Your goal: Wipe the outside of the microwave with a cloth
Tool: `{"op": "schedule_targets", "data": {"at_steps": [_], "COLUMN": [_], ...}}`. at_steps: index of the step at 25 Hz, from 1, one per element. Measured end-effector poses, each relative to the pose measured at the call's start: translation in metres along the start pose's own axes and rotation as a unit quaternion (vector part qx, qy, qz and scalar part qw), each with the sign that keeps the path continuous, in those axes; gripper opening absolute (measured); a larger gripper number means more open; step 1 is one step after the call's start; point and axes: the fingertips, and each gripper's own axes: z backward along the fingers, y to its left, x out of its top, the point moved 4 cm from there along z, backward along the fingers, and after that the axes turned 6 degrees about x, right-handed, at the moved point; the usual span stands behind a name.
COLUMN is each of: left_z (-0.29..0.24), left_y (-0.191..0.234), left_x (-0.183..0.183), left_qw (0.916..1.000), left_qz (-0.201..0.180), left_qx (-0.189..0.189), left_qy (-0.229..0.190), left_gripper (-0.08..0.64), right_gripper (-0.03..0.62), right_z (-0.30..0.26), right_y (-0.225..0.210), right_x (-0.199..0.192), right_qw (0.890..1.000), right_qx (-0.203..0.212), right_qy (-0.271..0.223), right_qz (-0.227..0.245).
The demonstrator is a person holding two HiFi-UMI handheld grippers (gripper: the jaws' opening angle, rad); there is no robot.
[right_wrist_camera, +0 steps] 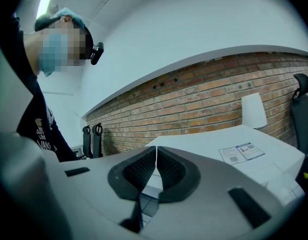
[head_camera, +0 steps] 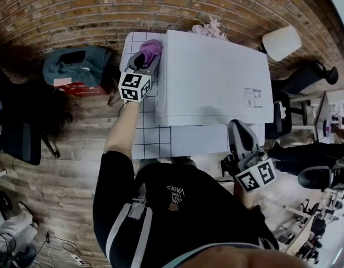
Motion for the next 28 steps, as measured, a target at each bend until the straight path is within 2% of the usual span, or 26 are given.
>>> {"op": "schedule_targets", "data": {"at_steps": [5, 10, 17, 28], "left_z": [-0.016, -0.001, 0.077, 0.213], "left_y": [0.01, 0.009, -0.013, -0.084], "left_x": [0.0, 0.004, -0.002, -0.051], "left_qw": [0.9999, 1.0, 0.9996, 0.998], "left_qz": [-0.004, -0.001, -0.017, 0.045], "left_qx": [0.005, 0.004, -0.021, -0.01], "left_qy": [0.009, 0.003, 0.004, 0.044], "left_gripper": [0.141, 0.14, 0.14, 0.14], "right_gripper": [0.005, 0.005, 0.005, 0.003], "right_z": [-0.006, -0.015, -0.031, -0.05], "right_y": [-0.004, -0.002, 0.014, 0.044], "right_x": [0.002, 0.009, 0.009, 0.001], "right_qw": [1.0, 1.0, 0.998, 0.993], "right_qx": [0.001, 0.018, 0.059, 0.122], "right_qy": [0.004, -0.001, -0.002, 0.001], "right_qz": [-0.001, 0.004, 0.005, 0.002]}}
